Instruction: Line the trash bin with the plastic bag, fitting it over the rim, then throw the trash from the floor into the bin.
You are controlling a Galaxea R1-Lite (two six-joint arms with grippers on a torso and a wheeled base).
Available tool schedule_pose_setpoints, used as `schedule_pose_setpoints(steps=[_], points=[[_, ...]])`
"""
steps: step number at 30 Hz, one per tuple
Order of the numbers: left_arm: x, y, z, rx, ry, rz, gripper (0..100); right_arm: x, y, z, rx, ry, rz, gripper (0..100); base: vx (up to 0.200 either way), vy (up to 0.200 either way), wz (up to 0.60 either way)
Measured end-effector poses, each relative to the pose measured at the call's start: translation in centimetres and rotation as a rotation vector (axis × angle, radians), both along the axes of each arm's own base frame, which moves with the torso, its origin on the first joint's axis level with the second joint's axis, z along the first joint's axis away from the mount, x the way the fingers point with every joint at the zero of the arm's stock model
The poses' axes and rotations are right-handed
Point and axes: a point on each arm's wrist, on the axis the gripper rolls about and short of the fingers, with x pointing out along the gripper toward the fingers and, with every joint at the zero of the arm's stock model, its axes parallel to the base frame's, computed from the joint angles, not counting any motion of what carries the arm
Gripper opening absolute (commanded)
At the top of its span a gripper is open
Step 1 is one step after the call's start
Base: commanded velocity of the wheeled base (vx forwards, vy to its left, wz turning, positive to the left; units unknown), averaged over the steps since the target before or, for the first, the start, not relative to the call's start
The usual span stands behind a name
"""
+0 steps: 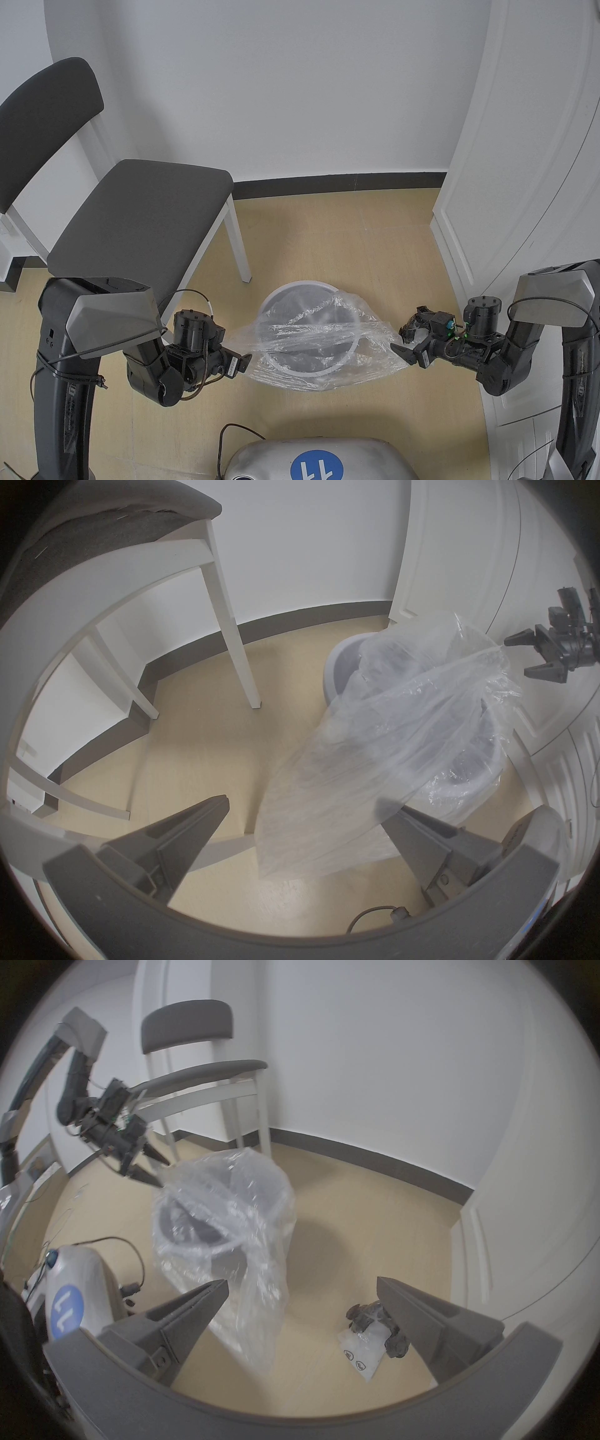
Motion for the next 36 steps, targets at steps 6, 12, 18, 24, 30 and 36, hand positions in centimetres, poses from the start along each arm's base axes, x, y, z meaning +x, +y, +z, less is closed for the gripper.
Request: schedule_pose_setpoints(steps=[6, 12, 18, 24, 30, 36], points=[[-0.6, 0.6, 1.1, -0.029, 0.007, -0.040, 100, -0.3, 4.1, 1.8, 0.001, -0.063, 0.014, 100, 0.000, 0.000, 0.00], [-1.5, 1.0, 2.5, -0.035, 0.001, -0.075, 100, -1.5, 7.9, 3.6, -0.137, -0.140, 0.087, 100, 0.000, 0.000, 0.00], [-2.0, 1.2, 3.8, -0.039, -0.020, -0.084, 100, -2.9, 11.5, 4.2, -0.300, -0.239, 0.177, 100, 0.000, 0.000, 0.00], [-2.2, 1.2, 4.7, -0.044, -0.041, -0.088, 100, -2.8, 13.4, 2.7, -0.443, -0.305, 0.256, 100, 0.000, 0.000, 0.00], [-2.4, 1.1, 5.4, -0.053, -0.070, -0.091, 100, -2.2, 16.1, 0.5, -0.466, -0.324, 0.280, 100, 0.000, 0.000, 0.00], [-2.4, 1.2, 6.0, -0.060, -0.092, -0.090, 100, -2.3, 18.0, -1.7, -0.481, -0.316, 0.300, 100, 0.000, 0.000, 0.00]])
